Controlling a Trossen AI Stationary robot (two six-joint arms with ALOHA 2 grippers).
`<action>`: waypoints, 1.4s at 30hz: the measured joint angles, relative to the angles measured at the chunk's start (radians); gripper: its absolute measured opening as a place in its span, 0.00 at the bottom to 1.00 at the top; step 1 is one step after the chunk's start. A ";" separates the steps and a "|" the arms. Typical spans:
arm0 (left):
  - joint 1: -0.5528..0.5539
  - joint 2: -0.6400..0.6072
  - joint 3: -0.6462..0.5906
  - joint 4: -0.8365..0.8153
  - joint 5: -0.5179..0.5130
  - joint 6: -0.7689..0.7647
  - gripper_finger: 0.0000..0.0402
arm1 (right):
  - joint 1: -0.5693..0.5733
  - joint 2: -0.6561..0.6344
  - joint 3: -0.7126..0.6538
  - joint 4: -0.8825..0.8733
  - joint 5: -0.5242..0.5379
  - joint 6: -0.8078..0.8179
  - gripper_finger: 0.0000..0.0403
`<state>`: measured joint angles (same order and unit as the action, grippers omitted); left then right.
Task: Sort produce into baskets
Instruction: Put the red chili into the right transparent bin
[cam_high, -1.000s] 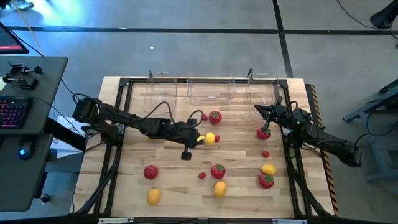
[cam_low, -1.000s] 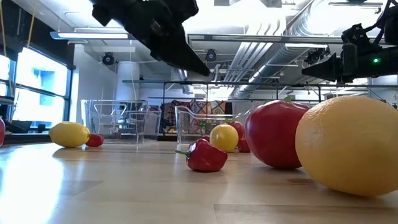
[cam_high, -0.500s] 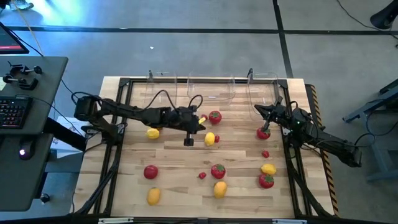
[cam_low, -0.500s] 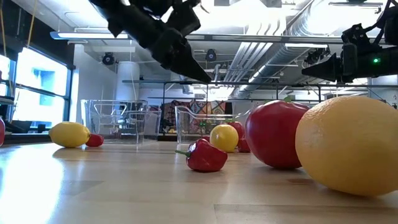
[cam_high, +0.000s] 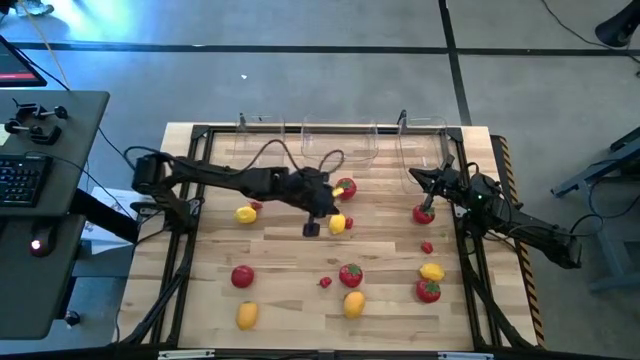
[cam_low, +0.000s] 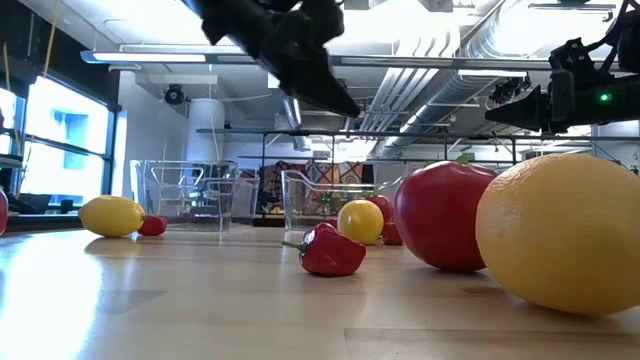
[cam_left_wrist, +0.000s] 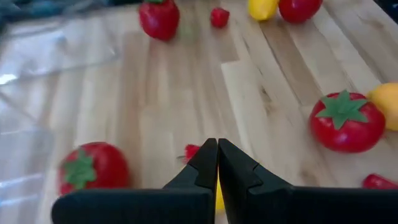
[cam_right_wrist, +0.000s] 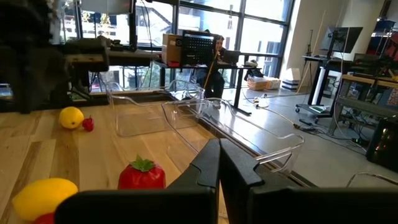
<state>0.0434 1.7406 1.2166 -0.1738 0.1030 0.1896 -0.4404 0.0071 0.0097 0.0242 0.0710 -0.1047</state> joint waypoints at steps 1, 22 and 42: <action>-0.008 0.022 0.022 -0.014 0.000 -0.010 0.00 | 0.000 0.000 0.000 0.000 0.000 0.000 0.00; -0.035 0.325 0.348 -0.231 -0.179 0.119 0.27 | 0.000 0.000 0.000 0.000 0.000 0.000 0.00; 0.026 0.333 0.361 -0.238 -0.048 0.047 0.46 | 0.000 0.000 0.000 0.000 0.000 0.000 0.00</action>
<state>0.0690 2.0739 1.5772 -0.4118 0.0553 0.2365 -0.4404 0.0071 0.0097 0.0243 0.0713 -0.1047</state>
